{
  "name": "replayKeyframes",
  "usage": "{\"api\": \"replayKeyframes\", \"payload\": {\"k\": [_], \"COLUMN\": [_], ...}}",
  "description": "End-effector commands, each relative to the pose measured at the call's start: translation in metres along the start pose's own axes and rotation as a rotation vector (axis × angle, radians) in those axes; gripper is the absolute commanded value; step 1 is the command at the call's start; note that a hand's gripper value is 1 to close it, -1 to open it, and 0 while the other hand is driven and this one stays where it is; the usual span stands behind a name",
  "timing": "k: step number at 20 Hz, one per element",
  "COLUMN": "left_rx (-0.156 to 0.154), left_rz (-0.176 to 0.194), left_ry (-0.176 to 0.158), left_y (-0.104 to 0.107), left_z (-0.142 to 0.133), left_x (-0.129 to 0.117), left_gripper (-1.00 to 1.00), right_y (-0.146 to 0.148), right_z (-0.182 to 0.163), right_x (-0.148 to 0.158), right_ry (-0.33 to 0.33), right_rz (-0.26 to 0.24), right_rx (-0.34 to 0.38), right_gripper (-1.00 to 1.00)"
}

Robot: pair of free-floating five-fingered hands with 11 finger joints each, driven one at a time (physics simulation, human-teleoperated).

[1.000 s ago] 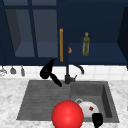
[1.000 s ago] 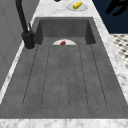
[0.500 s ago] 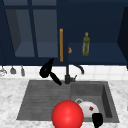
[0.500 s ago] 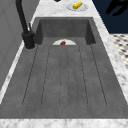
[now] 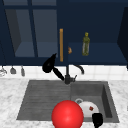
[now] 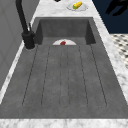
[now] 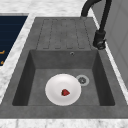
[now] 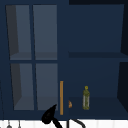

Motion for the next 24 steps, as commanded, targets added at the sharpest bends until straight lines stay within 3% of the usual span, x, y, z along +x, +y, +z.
{"api": "replayKeyframes", "payload": {"k": [1, 5, 10, 24], "left_rx": [0.109, 0.135, 0.144, 0.167], "left_rz": [-0.025, -0.019, 0.005, 0.009], "left_ry": [0.038, 0.064, 0.096, 0.108], "left_y": [-0.001, -0.001, -0.001, 0.0], "left_z": [-0.012, -0.019, -0.018, -0.018], "left_x": [-0.005, -0.006, -0.002, 0.005], "left_gripper": [-1.0, -1.0, -1.0, -1.0], "right_y": [0.0, 0.0, 0.0, 0.0], "right_z": [0.0, 0.0, 0.0, 0.0], "right_x": [0.0, 0.0, 0.0, 0.0], "right_ry": [0.0, 0.0, 0.0, 0.0], "right_rz": [0.0, 0.0, 0.0, 0.0], "right_rx": [0.0, 0.0, 0.0, 0.0], "right_gripper": [0.0, 0.0, 0.0, 0.0]}}
